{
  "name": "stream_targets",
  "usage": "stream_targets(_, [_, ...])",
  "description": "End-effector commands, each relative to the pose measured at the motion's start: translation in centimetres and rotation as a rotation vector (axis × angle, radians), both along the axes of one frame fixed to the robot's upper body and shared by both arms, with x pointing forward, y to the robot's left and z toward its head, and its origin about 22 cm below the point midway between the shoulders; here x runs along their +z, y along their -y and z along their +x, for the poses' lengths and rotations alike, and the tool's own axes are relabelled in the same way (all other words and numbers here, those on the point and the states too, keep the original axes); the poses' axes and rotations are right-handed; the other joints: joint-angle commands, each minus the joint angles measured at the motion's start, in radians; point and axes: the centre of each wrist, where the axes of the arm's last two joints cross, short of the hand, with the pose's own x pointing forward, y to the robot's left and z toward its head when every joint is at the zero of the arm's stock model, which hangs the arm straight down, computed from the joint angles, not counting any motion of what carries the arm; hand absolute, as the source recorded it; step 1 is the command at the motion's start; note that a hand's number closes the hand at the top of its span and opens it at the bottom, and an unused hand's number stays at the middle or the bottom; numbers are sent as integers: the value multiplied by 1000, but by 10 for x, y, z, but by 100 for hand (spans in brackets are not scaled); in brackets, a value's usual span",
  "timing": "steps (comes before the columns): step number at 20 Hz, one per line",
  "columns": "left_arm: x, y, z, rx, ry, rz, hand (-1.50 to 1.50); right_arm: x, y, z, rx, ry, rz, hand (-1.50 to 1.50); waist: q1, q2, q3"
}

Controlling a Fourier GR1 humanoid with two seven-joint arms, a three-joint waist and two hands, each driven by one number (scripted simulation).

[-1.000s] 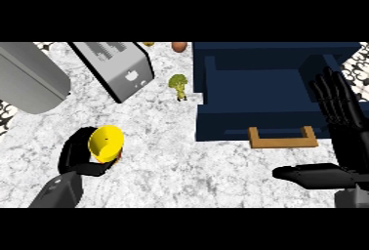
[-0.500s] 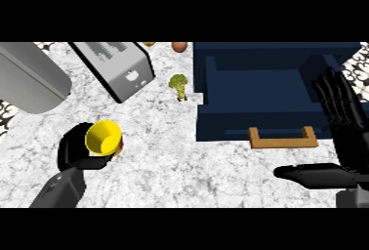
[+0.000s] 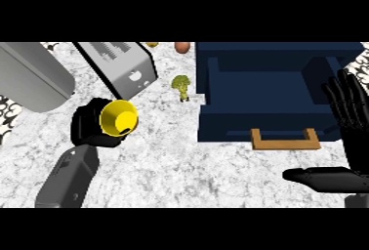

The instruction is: Pick up the cup, place it into the drawer and close the drawer

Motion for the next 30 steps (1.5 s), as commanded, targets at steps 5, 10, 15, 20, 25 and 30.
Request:
stream_targets(5, [95, 59, 55, -96, 174, 100, 150, 8, 15, -12, -13, -1, 13, -150, 2, -5, 1])
stream_targets(10, [157, 93, 60, -164, 193, 146, 150, 4, 23, 1, -24, 8, 14, -150, 15, -5, 1])
stream_targets(15, [187, 136, 60, -155, 182, 194, 150, -14, 27, -9, -12, -3, 17, -150, -3, 0, 1])
stream_targets(20, [213, 179, 66, -173, 178, 251, 150, -6, 35, -4, -3, -2, 1, -150, -13, 3, 0])
stream_targets(25, [245, 207, 85, -146, 117, 268, 150, 3, 10, 7, -6, 11, 5, -150, -23, 8, 0])
stream_targets(30, [248, 220, 98, -166, 40, 279, 150, 3, 17, 9, -3, 14, 13, -150, -24, 10, 0])
